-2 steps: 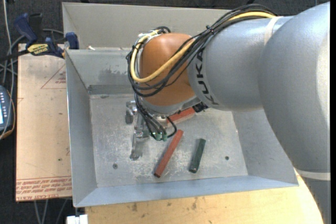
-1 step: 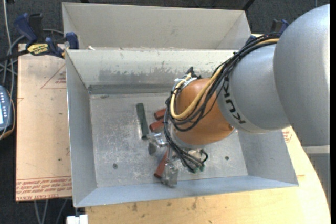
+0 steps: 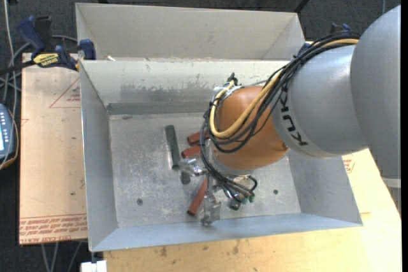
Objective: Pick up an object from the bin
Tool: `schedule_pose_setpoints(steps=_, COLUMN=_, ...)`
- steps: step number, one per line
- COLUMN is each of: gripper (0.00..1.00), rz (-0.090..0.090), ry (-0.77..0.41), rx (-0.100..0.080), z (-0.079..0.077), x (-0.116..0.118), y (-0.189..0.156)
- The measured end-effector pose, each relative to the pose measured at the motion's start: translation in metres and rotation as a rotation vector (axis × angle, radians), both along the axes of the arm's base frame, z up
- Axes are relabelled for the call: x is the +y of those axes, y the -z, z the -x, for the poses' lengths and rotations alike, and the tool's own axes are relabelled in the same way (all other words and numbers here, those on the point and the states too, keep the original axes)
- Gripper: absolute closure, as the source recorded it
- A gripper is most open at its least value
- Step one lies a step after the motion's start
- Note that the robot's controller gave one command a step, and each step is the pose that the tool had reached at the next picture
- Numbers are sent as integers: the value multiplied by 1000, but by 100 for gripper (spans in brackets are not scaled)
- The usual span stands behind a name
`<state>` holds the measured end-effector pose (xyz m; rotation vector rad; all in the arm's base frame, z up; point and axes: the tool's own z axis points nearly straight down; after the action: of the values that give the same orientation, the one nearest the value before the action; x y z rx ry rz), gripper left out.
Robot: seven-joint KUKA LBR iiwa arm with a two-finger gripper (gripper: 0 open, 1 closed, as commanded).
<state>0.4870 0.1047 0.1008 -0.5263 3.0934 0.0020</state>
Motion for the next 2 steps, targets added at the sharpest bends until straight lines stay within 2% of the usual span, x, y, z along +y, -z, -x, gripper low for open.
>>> schedule_pose_setpoints(steps=1, gripper=0, rz=1, ry=-252, rx=-1, z=4, x=-10, y=1)
schedule_pose_setpoints(steps=2, gripper=0, rz=1, ry=-352, rx=-7, z=-8, x=-8, y=30)
